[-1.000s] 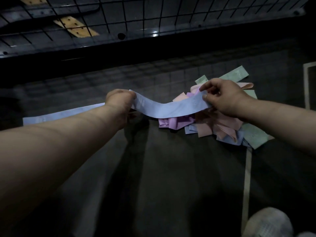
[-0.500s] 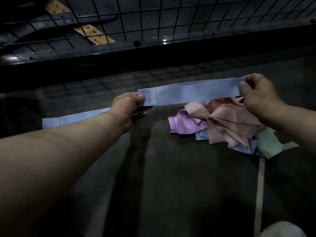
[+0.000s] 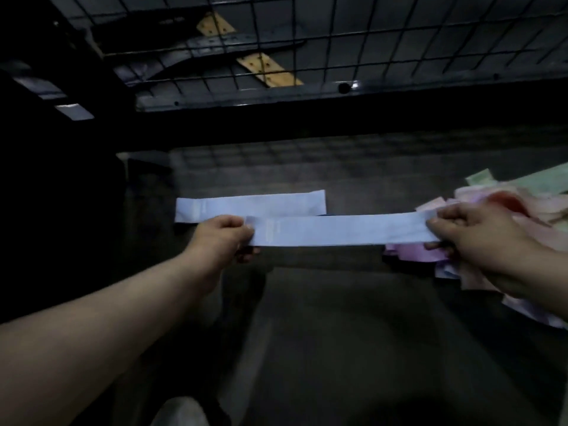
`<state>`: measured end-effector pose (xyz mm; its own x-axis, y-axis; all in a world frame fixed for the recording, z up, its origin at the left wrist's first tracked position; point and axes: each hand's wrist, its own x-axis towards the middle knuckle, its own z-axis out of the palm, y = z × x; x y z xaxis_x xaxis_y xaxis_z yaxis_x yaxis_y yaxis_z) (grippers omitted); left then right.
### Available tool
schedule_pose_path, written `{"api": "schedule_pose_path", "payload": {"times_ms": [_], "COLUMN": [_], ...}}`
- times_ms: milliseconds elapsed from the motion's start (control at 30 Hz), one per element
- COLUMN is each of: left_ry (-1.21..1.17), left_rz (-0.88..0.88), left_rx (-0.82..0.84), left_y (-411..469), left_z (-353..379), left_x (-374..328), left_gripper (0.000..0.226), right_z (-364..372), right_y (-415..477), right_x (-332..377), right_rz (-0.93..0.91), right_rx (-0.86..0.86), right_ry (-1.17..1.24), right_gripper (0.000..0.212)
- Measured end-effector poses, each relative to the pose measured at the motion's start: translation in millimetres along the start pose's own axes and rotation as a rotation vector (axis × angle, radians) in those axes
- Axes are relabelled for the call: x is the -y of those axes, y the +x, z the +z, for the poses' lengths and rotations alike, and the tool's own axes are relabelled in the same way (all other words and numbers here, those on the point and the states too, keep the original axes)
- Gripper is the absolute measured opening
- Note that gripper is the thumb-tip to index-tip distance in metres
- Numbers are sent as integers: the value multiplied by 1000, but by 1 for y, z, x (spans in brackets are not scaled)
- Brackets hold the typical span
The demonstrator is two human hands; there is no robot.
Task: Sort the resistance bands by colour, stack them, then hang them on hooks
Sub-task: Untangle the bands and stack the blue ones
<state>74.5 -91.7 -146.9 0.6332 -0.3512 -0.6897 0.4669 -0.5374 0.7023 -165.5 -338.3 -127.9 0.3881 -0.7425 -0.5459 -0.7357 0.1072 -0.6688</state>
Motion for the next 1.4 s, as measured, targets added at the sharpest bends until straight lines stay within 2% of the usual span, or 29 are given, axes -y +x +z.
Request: {"api": "schedule_pose_path", "payload": {"times_ms": [100,233,367,467,567,667,833,1133,1200,1267,1333,1400], "left_ry": [-26,-63,-92,-27,23,54,128,338,483,730,962,1159], "left_rz": [-33,-31,44,138,153,163,186,244,275,360,466,517], "left_rx": [-106,-205,-315,-341,-354,-364,-431,-470,-479,-442,-285,-131], "left_y": [-4,6,29,43,56,64,72,78,82,84,83,83], "left_z": [-43,-92,-115,-115,-110,-107,-105,-108,-112,-117,-120,-122], "left_x": [22,30,14,-1,-6,-1,11,25,30,31,27,22], "left_gripper": [1,16,15,13,5,3,9,16,30,60,87,95], "right_z": [36,79,113,127,129,135,145,158,157,155,151,150], "right_y": [-11,-17,9,31,43,46,52,53,53,51,46,44], "right_x": [4,26,55,67,71,71,68,59,57,56,59,63], "right_rz": [25,-64,-54,-111,-123,-115,-179,-228,-237,-282,-413,-537], "right_rx": [80,132,112,59,-13,-9,-22,-7,-16,13,109,189], "right_ry": [-21,-83,-35,-63,-132,-162,-193,-348,-398,-491,-695,-910], "right_gripper": [13,9,18,18,15,12,10,21,29,48,75,91]}}
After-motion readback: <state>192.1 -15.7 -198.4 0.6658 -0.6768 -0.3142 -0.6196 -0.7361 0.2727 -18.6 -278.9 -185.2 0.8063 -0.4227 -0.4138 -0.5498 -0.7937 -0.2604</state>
